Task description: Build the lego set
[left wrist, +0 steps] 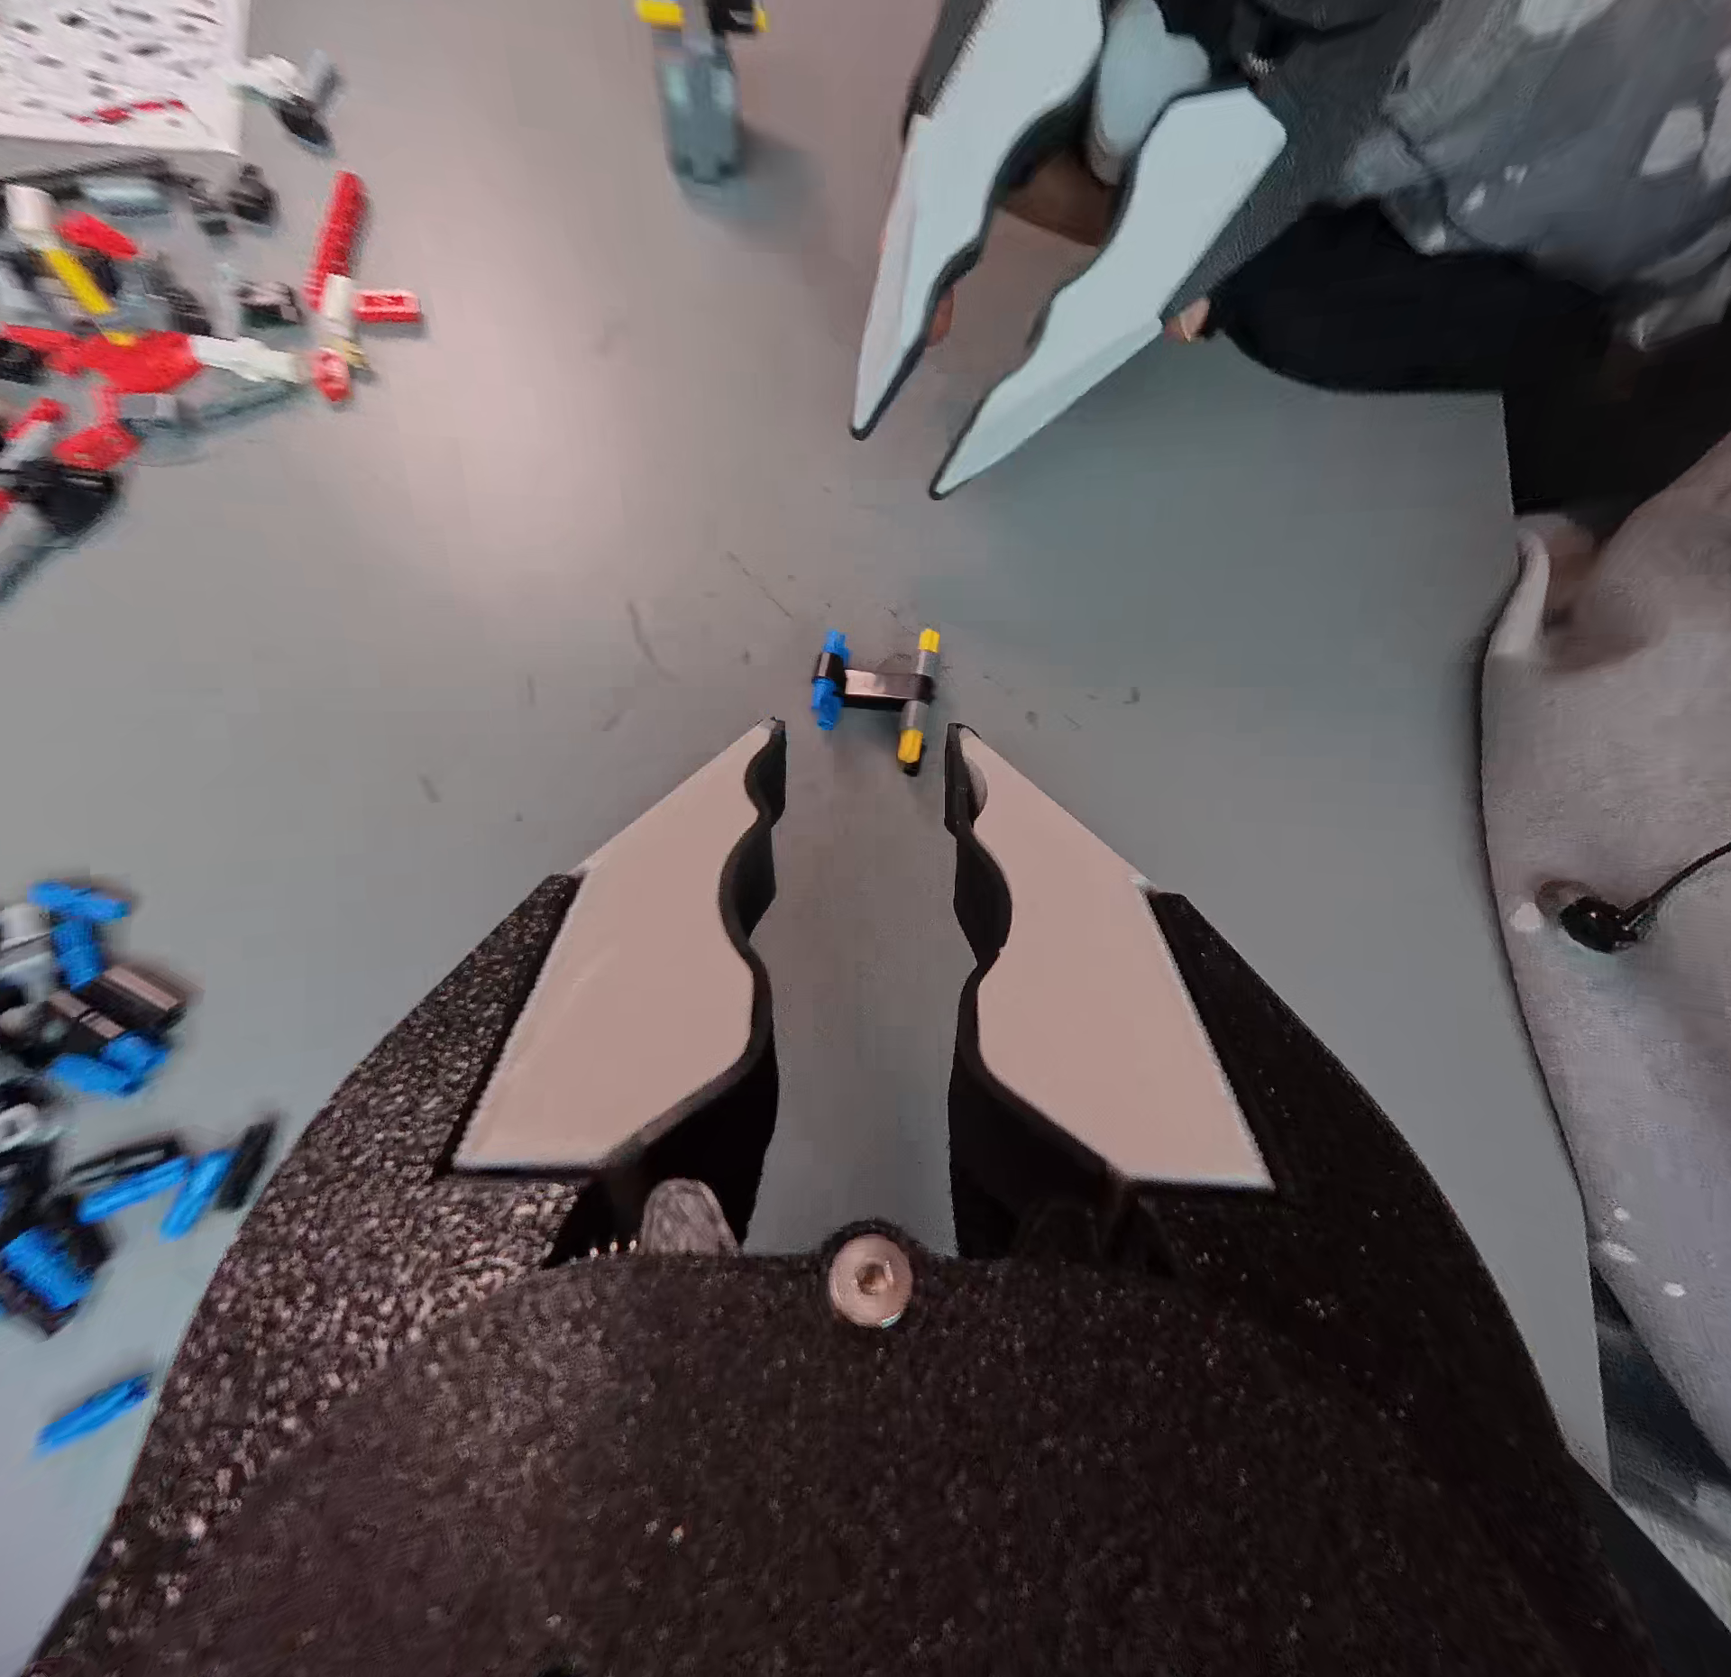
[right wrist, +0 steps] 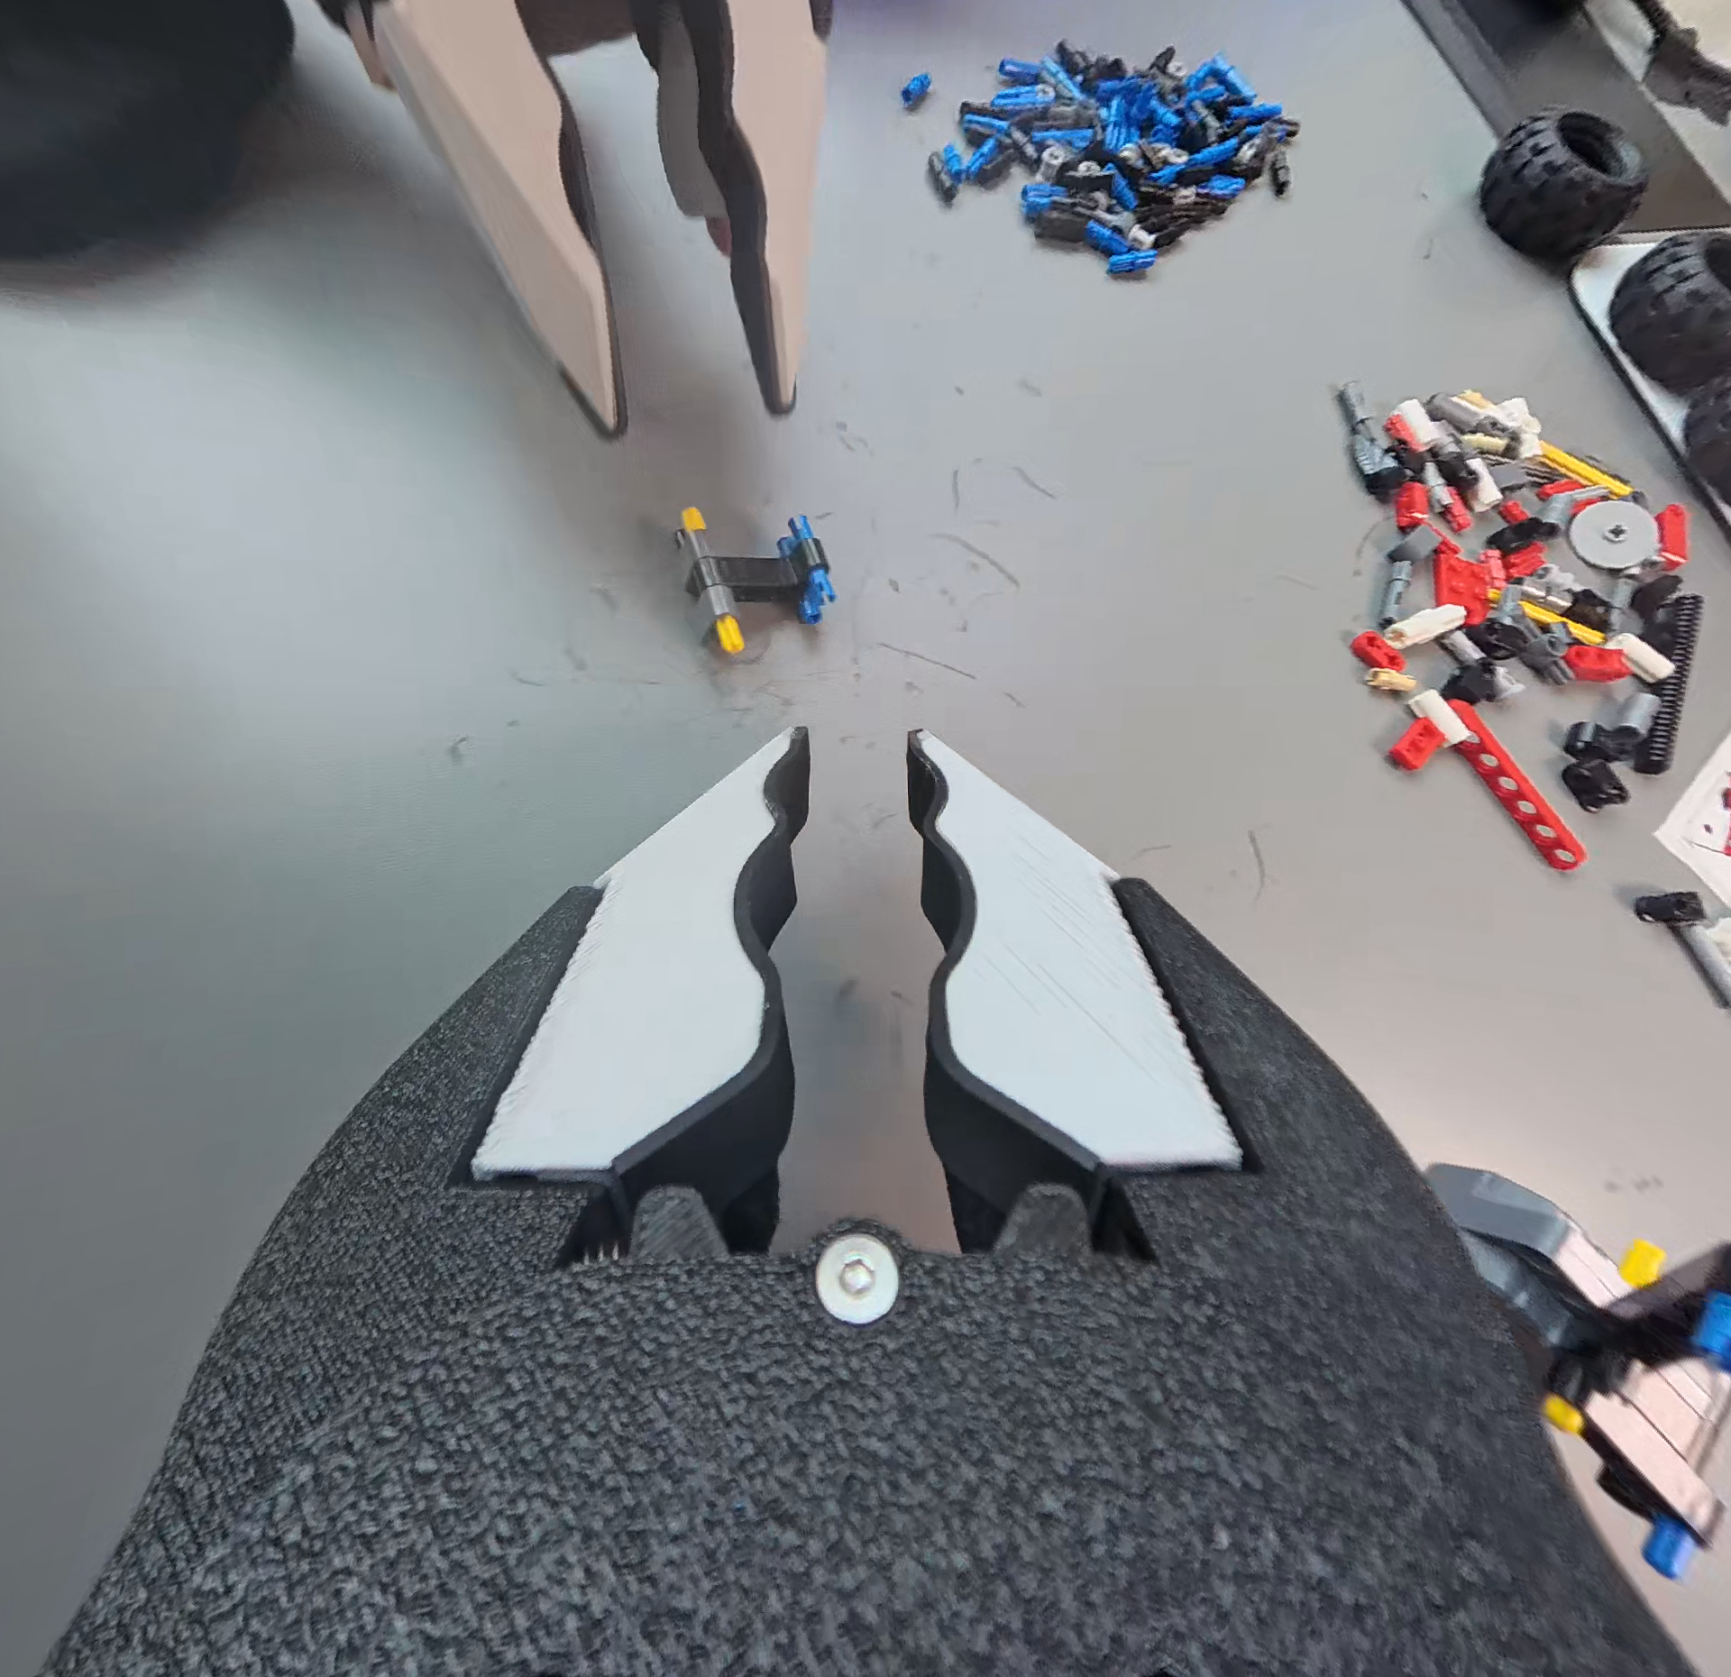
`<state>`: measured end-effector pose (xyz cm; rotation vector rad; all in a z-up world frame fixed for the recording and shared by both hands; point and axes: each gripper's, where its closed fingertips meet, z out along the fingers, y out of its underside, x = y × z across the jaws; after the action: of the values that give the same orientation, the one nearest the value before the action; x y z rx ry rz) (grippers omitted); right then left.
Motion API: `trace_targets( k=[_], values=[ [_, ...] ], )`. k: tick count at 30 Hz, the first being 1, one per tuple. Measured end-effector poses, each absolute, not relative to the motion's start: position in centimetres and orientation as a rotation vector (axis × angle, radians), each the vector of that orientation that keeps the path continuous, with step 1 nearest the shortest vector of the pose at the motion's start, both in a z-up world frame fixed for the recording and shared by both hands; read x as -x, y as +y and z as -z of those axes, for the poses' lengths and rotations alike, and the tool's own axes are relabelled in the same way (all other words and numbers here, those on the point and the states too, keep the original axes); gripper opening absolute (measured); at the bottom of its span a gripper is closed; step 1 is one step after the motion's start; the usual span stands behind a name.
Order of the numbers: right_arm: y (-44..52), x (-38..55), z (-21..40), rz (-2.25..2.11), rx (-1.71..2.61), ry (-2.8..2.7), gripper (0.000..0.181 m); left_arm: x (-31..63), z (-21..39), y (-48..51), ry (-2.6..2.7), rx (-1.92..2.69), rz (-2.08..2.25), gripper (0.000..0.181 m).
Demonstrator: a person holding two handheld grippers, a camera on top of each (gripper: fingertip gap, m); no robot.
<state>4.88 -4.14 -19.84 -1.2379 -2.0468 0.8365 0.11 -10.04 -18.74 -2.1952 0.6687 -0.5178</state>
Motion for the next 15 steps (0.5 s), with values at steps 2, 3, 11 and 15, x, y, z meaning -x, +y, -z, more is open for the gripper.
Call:
trace_targets(
  k=[2,3,11,15],
  values=[
    [-3.1,-4.8,18.7,-0.85,1.23,-1.978,0.021,3.6,15.9,-9.5,0.479,2.123,0.462,0.03],
    [-2.5,-4.8,17.9,-0.86,1.219,-1.936,0.021,5.9,14.7,-9.3,0.367,2.087,0.414,0.028],
    [0.3,-4.8,14.3,-0.912,1.161,-1.709,0.001,19.6,15.2,-13.0,-0.206,2.125,-0.118,0.017],
    [-0.5,-4.8,14.8,-0.912,1.134,-1.755,0.0,19.1,18.1,-13.4,-0.188,2.268,-0.125,0.023]
  ],
)
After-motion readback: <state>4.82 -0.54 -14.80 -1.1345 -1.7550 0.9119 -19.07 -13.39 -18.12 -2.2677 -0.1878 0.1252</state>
